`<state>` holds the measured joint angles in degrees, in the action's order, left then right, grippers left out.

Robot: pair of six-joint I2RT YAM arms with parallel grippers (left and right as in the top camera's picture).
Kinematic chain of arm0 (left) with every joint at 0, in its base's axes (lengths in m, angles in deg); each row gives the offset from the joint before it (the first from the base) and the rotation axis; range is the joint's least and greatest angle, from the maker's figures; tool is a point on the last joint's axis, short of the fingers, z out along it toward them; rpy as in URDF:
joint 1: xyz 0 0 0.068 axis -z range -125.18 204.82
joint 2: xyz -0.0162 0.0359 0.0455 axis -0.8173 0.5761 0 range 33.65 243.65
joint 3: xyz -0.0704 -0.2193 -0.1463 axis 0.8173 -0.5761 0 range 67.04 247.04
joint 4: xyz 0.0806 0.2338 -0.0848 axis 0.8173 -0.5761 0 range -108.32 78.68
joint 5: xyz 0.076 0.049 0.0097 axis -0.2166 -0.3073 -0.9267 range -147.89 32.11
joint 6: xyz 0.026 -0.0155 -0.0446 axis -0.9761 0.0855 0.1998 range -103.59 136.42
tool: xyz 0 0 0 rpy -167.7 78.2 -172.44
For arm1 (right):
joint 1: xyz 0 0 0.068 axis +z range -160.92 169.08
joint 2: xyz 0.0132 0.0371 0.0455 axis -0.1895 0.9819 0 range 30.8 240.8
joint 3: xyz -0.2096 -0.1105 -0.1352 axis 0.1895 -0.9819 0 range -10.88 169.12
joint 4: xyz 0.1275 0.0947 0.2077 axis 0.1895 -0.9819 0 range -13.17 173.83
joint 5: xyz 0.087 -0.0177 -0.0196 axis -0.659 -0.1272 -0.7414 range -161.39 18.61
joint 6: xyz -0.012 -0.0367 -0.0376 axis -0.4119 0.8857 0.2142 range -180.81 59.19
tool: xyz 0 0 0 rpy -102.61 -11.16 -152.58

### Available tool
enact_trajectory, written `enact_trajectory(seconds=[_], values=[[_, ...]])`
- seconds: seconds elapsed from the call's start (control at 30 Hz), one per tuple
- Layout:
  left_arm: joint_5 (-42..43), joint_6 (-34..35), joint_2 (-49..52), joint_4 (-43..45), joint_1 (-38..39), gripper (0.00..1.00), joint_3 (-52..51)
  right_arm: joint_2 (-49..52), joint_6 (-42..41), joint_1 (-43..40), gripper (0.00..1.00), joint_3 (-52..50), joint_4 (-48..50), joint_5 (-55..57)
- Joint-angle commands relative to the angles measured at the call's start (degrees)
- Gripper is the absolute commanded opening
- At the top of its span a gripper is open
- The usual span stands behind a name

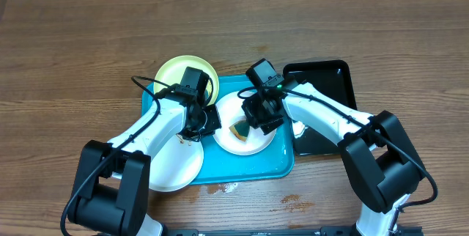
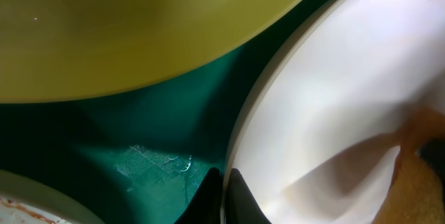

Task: Clean dirty plates on tray and stack at the side
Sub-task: 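Move the sponge back to the black tray and rinse it in the water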

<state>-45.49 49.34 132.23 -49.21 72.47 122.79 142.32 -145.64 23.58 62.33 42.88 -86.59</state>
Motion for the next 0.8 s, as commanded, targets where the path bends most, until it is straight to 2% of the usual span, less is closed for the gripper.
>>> enact_trajectory(seconds=[0.0, 0.27, 0.53, 0.77], values=[[-0.52, 0.72, 0.52, 0.0, 0.0, 0.04, -0.28, -1.6, 6.05, -0.17, 0.04, 5.2, -1.84, 1.86], [-0.52, 0.7, 0.52, 0.0, 0.0, 0.04, -0.28, -3.85, 17.09, -0.46, 0.04, 17.2, -17.53, 14.64], [-0.55, 0.63, 0.52, 0.0, 0.0, 0.04, -0.28, -3.85, 31.12, -7.78, 0.04, 20.31, -26.18, 16.0], [-0.55, 0.33, 0.52, 0.04, 0.02, 0.04, -0.28, -3.85, 52.02, -16.9, 0.04, 19.67, -28.98, 16.04]])
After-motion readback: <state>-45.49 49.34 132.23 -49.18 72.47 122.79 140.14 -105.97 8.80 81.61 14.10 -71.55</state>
